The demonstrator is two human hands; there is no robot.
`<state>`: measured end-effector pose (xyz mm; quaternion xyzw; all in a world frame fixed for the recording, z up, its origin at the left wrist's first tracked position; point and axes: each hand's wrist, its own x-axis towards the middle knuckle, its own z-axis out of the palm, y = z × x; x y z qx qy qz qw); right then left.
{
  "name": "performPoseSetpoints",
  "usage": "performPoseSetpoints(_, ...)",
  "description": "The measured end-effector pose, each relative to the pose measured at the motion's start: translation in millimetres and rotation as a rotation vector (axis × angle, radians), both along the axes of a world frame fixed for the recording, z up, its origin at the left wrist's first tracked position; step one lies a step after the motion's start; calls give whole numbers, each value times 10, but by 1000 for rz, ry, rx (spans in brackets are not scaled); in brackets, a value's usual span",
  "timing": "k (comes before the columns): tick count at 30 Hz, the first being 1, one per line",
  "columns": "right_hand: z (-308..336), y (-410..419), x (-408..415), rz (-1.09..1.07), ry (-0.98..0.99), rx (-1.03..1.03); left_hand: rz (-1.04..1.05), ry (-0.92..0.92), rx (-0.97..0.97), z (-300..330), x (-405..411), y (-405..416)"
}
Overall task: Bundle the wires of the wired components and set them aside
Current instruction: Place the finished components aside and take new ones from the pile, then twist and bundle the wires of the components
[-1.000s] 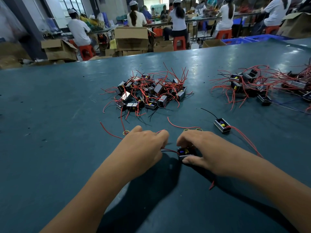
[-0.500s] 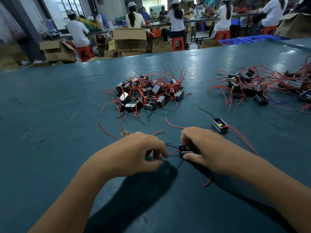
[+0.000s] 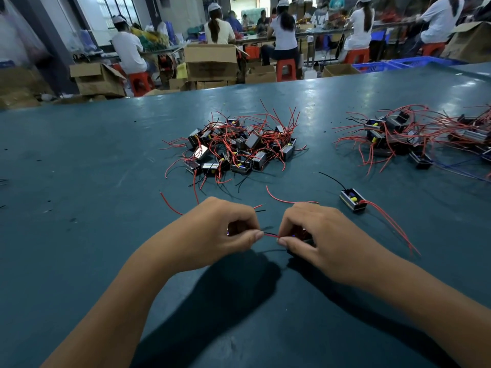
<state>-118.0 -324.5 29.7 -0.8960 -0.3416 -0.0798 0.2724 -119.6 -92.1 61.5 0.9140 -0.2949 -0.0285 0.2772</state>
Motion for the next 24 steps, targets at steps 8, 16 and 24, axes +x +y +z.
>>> performPoseSetpoints(8, 26, -14, 8, -36, 20, 24, 44, -62, -61, -12, 24, 3)
performPoseSetpoints(16, 17, -23, 3, -59, 30, 39, 102, -89, -76, -32, 30, -2)
performPoseSetpoints(24, 11, -37, 28, -76, 46, 63, 83, -13, -157, -52, 59, 54)
